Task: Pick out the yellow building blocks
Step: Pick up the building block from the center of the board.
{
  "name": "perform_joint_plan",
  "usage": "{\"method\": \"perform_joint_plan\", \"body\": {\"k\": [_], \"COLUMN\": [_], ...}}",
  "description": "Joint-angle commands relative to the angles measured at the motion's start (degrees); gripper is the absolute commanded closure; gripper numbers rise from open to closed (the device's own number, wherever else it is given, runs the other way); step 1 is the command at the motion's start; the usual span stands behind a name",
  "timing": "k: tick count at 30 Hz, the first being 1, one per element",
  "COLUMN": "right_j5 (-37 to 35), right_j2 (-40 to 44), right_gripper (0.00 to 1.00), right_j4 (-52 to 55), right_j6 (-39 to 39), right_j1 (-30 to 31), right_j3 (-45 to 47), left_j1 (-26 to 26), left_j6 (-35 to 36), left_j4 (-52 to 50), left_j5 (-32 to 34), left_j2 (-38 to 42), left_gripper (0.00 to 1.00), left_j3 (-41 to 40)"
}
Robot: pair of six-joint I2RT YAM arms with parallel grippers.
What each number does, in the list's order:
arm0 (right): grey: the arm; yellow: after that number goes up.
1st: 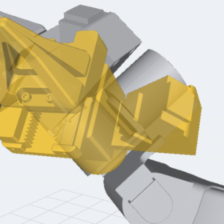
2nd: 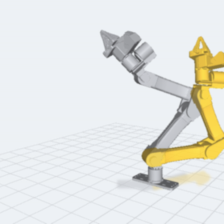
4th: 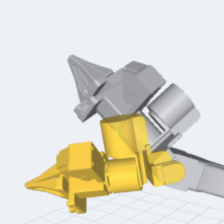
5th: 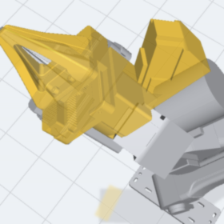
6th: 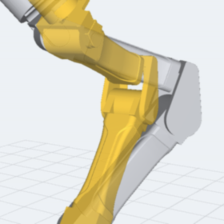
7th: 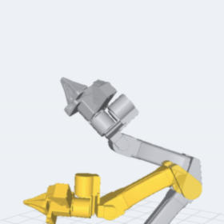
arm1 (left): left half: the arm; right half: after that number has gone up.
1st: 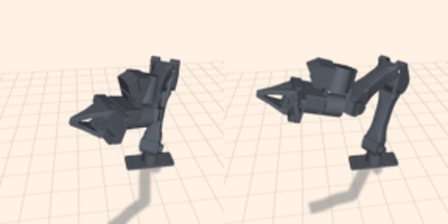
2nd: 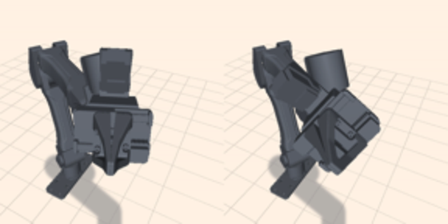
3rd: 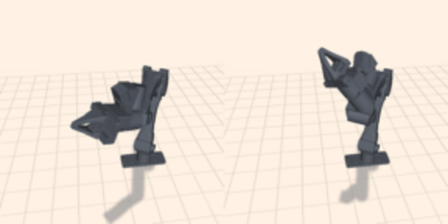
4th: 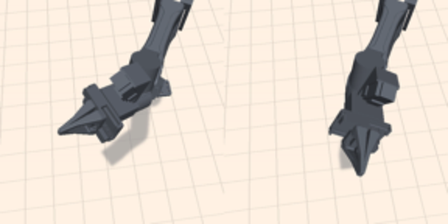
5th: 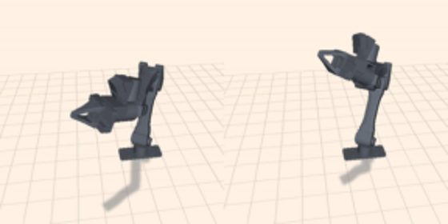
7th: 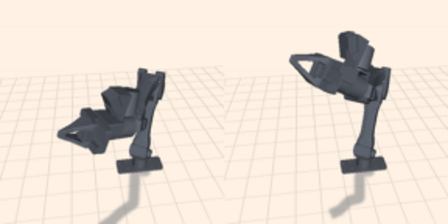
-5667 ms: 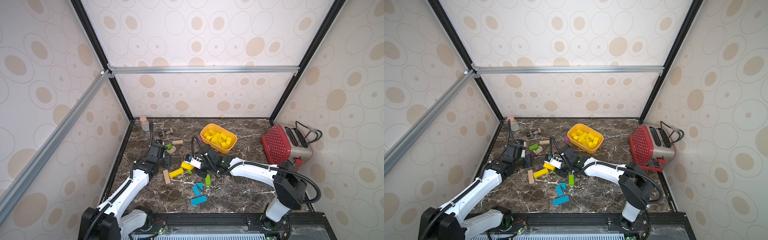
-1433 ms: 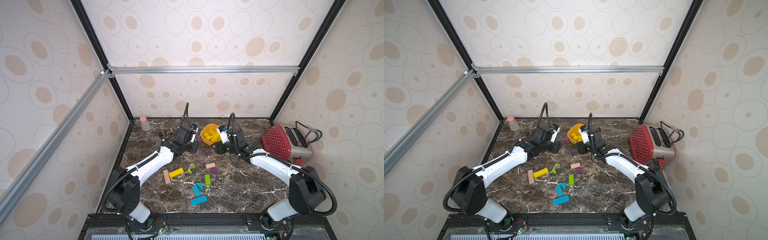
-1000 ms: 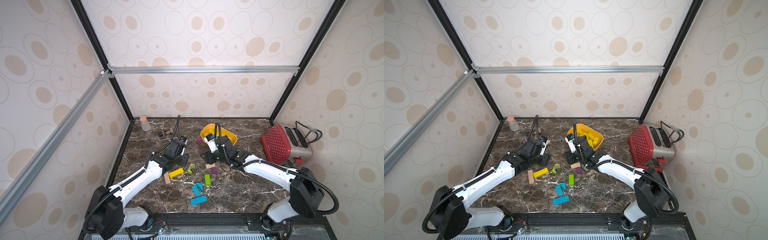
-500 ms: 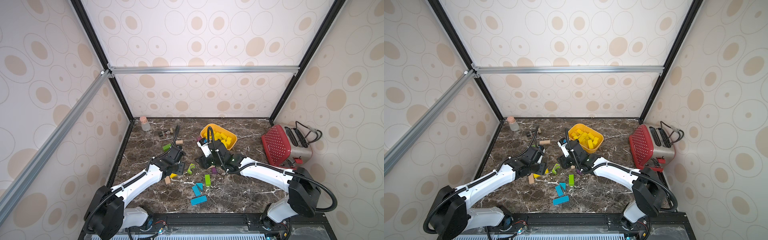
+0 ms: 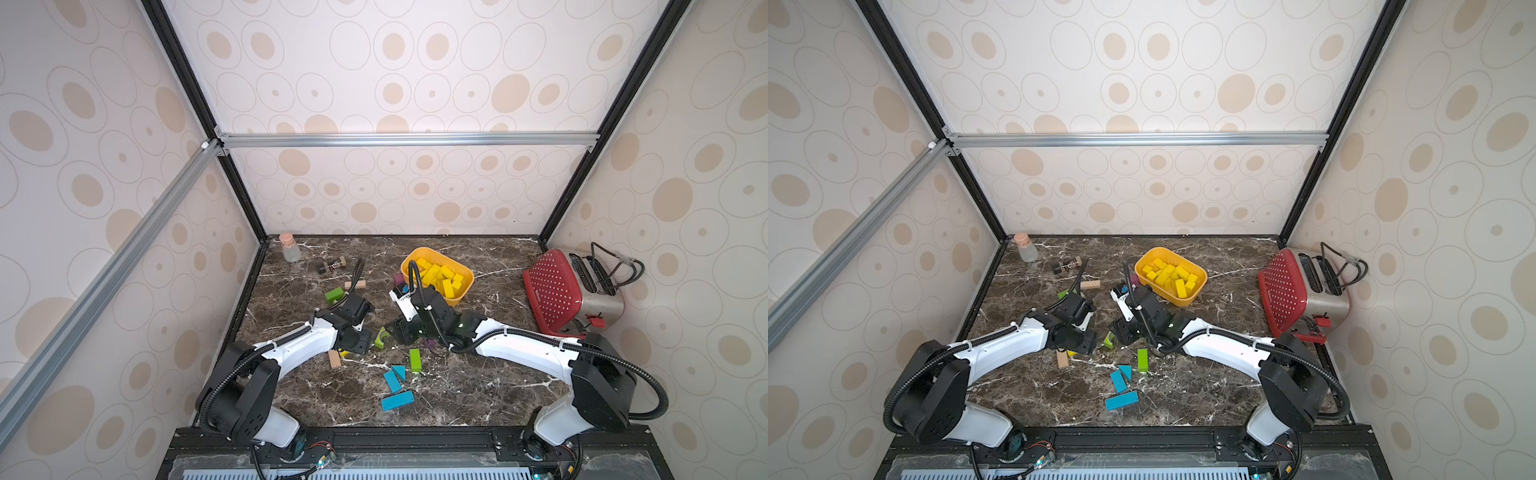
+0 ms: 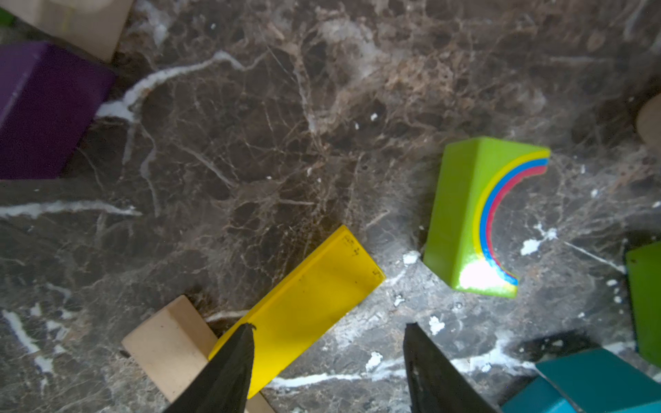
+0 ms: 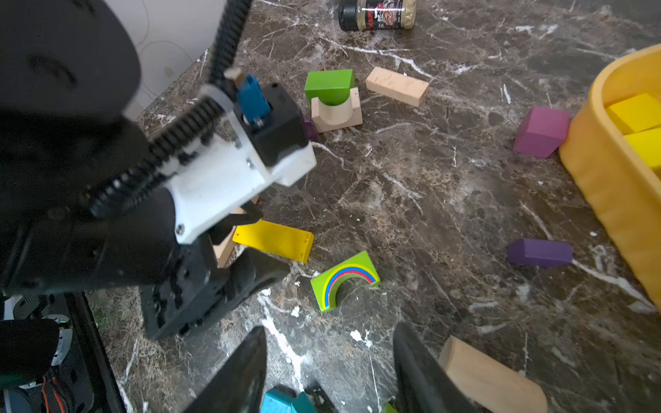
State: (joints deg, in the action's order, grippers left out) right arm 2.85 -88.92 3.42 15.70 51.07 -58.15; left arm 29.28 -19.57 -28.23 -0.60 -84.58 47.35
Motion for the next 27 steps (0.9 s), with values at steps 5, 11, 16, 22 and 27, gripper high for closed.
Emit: {"method": "perform_joint_plan", "body": {"k": [5, 11, 16, 22, 27], "right_j5": [1.8, 1.9, 1.8, 0.4, -0.5], "right_j2": [1.1, 1.2, -0.3, -0.2, 0.4], "right_gripper": [0.42, 0.43, 0.44, 0.44, 0.44], "right_j4": [0.4, -2.3, -3.0, -3.9, -3.4], "right_j6": [2.7, 4.7, 5.2, 4.9, 4.0], "right_j1": [1.3, 3.6, 5.0, 5.4, 5.4], "right_j3": [3.9, 6.5, 5.8, 5.9, 5.9], "left_j1": [-2.2, -2.2, -2.2, -2.1, -2.2], "left_j6": [2.6, 3.3, 3.5, 3.7, 3.6], "left_j4": [-1.1, -1.2, -1.8, -1.9, -1.7], "left_j5": [-2.1, -2.8, -3.7, -4.6, -6.0], "left_j2": [-2.3, -3.9, -5.1, -5.2, -6.3], "left_gripper": [0.35, 0.38, 0.45, 0.54, 0.61], "left_j3": [2.8, 3.3, 3.9, 4.0, 4.3]}}
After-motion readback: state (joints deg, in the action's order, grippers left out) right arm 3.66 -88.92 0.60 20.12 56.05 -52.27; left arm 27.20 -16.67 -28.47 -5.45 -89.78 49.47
